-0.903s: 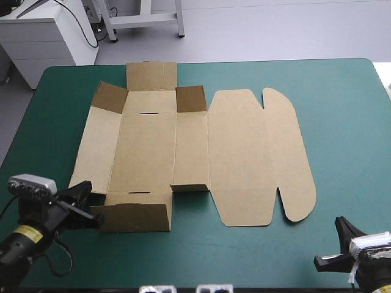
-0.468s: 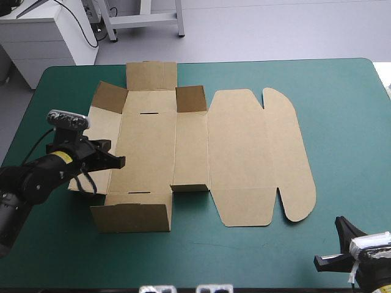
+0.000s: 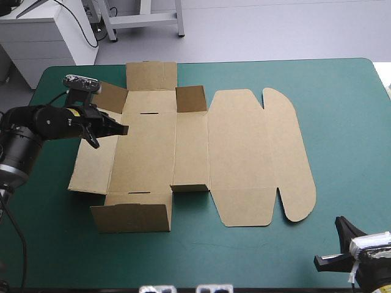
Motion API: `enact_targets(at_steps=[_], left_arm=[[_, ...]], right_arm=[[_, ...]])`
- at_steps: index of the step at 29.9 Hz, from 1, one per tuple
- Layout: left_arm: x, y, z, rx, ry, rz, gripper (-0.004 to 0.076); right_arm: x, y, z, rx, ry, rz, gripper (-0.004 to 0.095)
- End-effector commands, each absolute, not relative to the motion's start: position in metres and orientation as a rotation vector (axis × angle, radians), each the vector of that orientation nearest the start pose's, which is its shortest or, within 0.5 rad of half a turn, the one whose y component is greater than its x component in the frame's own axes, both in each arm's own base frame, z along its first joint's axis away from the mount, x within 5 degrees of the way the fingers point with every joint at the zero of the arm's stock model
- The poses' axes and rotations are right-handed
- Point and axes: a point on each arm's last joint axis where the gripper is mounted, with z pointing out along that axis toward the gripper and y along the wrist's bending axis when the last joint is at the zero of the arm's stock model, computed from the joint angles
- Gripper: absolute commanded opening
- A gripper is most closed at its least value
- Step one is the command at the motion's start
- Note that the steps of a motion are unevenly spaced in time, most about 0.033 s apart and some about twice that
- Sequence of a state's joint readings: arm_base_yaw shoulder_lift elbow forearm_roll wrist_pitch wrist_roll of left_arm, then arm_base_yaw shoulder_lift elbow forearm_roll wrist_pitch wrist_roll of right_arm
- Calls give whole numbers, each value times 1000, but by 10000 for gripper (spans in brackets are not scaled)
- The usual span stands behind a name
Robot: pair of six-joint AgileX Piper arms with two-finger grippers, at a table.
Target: Fold the box
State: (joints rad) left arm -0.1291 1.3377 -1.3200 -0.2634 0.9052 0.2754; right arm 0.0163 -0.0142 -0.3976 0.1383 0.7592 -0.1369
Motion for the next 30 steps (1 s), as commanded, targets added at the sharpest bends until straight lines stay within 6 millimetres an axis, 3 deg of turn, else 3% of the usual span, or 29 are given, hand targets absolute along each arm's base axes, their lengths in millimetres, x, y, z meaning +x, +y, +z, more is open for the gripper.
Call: enact_targets(at_steps=[1, 7, 11, 15, 17, 23, 30], left_arm=[[282, -39, 401, 352, 2323, -328, 15], [284, 13, 393, 202, 2391, -474, 15], [274, 54, 386, 72, 2458, -471, 15], [273, 80, 382, -73, 2429, -491, 15], [274, 86, 381, -100, 2418, -520, 15], [288, 94, 358, 43, 2481, -540, 15], [322, 100, 324, -38, 2433, -802, 15]], right_arm=[[10, 9, 287, -108, 1703, 74, -20], [10, 9, 287, -108, 1703, 74, -20], [10, 9, 287, -108, 1703, 74, -20], [10, 9, 287, -108, 1703, 75, -20], [10, 9, 287, -112, 1702, 77, -20], [10, 9, 287, -112, 1702, 77, -20], [10, 9, 287, -112, 1702, 77, -20]])
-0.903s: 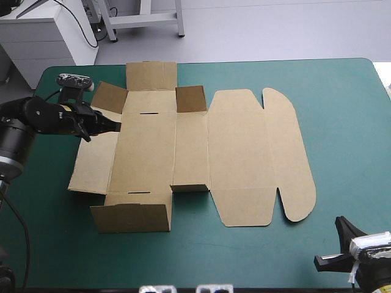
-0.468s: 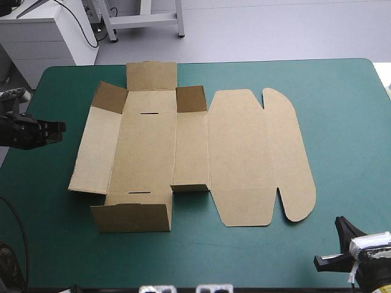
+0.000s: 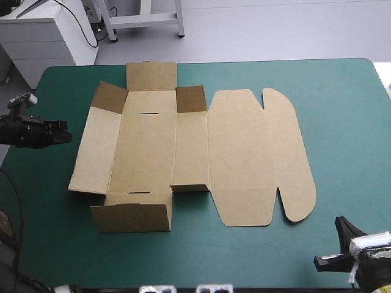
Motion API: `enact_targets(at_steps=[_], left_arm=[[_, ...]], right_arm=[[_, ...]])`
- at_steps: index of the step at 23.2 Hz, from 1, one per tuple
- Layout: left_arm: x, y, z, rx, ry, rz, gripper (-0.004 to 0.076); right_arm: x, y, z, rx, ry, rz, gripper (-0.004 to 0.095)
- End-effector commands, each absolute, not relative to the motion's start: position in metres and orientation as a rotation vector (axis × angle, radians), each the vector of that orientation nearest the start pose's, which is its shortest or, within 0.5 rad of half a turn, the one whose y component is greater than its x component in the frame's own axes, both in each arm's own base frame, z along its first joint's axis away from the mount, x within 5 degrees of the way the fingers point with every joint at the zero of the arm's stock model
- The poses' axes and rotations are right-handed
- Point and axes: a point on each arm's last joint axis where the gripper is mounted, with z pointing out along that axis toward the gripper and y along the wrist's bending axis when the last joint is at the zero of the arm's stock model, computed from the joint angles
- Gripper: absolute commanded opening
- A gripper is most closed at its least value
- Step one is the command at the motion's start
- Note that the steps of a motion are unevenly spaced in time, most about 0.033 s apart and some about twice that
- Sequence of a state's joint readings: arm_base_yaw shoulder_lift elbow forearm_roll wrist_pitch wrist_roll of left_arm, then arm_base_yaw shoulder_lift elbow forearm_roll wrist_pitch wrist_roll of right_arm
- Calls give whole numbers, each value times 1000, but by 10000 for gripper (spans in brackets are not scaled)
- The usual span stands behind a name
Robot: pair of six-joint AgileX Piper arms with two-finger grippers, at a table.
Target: Fold the box
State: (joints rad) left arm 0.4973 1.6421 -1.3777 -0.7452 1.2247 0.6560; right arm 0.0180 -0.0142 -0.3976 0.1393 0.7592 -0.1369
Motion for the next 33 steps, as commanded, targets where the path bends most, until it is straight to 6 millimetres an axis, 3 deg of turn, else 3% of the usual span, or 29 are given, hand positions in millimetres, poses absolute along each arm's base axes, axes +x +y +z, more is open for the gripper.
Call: enact_targets(at_steps=[1, 8, 11, 13, 14, 18, 23, 27, 33], left_arm=[[324, 101, 319, -42, 2441, -811, 15], [334, 116, 273, -94, 2616, -846, 16], [340, 118, 262, -126, 2612, -896, 92], [343, 119, 258, -139, 2614, -893, 188], [344, 120, 255, -143, 2620, -901, 303], [345, 120, 246, -145, 2653, -929, 604], [346, 116, 232, -176, 2693, -968, 619], [355, 92, 218, -133, 2737, -1031, 619], [361, 62, 217, -47, 2780, -1055, 619]], right_arm=[[10, 9, 287, -112, 1702, 77, -20], [10, 9, 287, -112, 1702, 77, -20], [10, 9, 287, -112, 1702, 77, -20], [10, 9, 287, -112, 1702, 77, -20], [10, 9, 287, -112, 1702, 77, -20], [10, 9, 287, -112, 1702, 77, -20], [10, 9, 287, -112, 1702, 77, -20], [10, 9, 287, -111, 1699, 77, -20], [11, 8, 286, -108, 1692, 76, -20]])
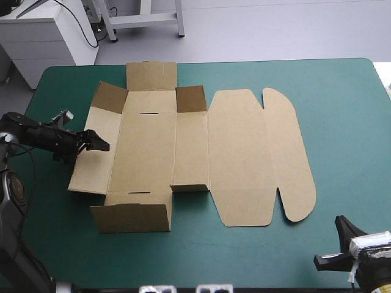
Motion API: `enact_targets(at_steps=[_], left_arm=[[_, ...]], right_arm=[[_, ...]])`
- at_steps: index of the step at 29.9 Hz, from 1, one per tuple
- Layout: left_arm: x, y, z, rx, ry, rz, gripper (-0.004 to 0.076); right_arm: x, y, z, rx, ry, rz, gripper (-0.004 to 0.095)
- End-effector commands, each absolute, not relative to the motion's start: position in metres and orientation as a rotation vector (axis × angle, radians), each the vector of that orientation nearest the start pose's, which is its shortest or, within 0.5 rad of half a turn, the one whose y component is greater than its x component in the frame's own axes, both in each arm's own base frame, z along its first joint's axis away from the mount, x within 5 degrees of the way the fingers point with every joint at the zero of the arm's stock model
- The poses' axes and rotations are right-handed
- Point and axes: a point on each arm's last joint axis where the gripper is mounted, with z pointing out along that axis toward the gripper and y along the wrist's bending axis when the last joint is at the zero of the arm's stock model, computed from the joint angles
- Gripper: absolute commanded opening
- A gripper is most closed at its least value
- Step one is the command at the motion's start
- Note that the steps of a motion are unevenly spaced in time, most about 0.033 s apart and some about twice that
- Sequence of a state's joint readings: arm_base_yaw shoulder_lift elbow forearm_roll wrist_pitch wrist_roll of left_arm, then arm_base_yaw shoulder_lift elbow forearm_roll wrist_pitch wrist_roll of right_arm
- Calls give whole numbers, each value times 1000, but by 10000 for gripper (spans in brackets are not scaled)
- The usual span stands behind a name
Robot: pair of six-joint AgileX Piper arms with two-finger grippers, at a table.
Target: Fold the box
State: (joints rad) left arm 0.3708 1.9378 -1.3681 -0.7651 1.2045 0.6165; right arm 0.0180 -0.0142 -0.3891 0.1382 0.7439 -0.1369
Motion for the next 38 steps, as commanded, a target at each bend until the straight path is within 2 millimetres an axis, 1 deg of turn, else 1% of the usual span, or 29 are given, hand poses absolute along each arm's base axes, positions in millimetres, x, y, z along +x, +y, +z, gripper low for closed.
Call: enact_targets(at_steps=[1, 4, 6, 9, 12, 15, 16, 17, 22, 28, 30, 32, 37, 38], left_arm=[[362, 60, 217, -51, 2783, -1058, 619], [362, 56, 217, -93, 2797, -1070, 619], [363, 54, 217, -86, 2800, -1072, 617], [364, 48, 217, -72, 2806, -1076, 568], [364, 45, 217, -86, 2815, -1082, 419], [364, 42, 217, -75, 2817, -1083, 172], [364, 42, 217, -60, 2815, -1081, 70], [364, 42, 217, -40, 2811, -1078, -8], [366, 40, 218, -43, 2781, -1106, -8], [375, 31, 232, -12, 2569, -1270, -4], [379, 29, 242, 19, 2505, -1282, -4], [383, 25, 255, 88, 2492, -1232, -5], [392, 8, 304, 302, 2453, -1045, -4], [394, 0, 317, 356, 2445, -991, -1]], right_arm=[[11, 8, 286, -108, 1692, 76, -20], [11, 8, 286, -108, 1692, 76, -20], [11, 8, 286, -108, 1691, 76, -20], [11, 8, 286, -108, 1691, 76, -20], [11, 8, 286, -108, 1691, 76, -20], [11, 8, 286, -108, 1691, 76, -20], [11, 8, 286, -108, 1691, 76, -20], [11, 8, 286, -108, 1691, 76, -20], [11, 8, 286, -108, 1691, 76, -20], [11, 8, 286, -108, 1689, 76, -20], [11, 8, 286, -108, 1689, 76, -20], [11, 8, 286, -108, 1689, 76, -20], [11, 8, 286, -108, 1689, 76, -20], [11, 8, 286, -108, 1689, 76, -20]])
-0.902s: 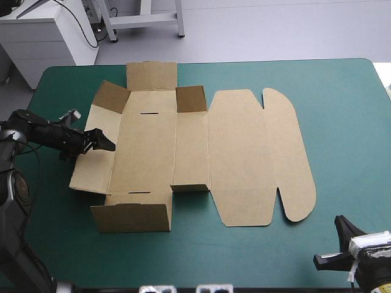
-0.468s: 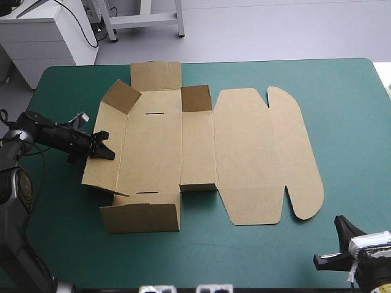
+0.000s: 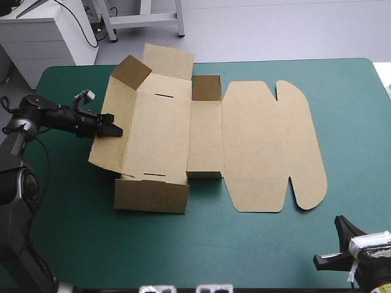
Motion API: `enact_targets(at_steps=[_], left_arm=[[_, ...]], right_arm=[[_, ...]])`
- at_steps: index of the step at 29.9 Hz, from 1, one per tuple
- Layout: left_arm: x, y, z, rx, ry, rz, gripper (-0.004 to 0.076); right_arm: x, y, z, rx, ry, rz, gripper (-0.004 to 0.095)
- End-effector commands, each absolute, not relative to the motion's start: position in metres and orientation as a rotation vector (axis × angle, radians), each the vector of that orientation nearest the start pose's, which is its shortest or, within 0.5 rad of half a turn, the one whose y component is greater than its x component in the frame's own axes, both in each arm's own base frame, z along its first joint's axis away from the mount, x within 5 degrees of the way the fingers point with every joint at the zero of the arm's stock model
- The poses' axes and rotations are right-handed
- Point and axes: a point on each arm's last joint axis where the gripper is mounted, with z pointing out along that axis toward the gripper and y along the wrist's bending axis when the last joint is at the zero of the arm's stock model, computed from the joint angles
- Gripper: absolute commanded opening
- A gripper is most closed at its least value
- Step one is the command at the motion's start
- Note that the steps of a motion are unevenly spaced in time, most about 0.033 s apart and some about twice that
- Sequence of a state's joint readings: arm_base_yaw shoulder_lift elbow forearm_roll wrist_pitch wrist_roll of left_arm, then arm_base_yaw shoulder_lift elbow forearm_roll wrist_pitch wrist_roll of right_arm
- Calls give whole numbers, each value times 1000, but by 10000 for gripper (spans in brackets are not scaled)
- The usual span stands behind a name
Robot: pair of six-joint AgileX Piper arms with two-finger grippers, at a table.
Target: Fold the box
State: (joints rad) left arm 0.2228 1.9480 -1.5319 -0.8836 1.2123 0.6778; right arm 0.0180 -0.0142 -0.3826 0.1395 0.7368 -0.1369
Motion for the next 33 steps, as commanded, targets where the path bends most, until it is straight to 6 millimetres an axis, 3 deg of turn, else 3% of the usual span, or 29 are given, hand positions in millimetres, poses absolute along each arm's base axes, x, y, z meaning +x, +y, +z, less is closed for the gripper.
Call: enact_targets(at_steps=[1, 9, 15, 20, 33], left_arm=[[396, -5, 326, 399, 2437, -950, 0], [393, -74, 402, 754, 2307, -579, -1], [381, -120, 431, 961, 2171, -337, -1], [374, -147, 436, 1085, 2078, -211, -1], [361, -210, 426, 1441, 1817, 80, -9]], right_arm=[[11, 8, 286, -108, 1689, 76, -20], [11, 8, 286, -108, 1689, 76, -20], [11, 8, 286, -108, 1689, 76, -20], [11, 8, 286, -108, 1689, 76, -20], [11, 8, 286, -108, 1689, 76, -20]])
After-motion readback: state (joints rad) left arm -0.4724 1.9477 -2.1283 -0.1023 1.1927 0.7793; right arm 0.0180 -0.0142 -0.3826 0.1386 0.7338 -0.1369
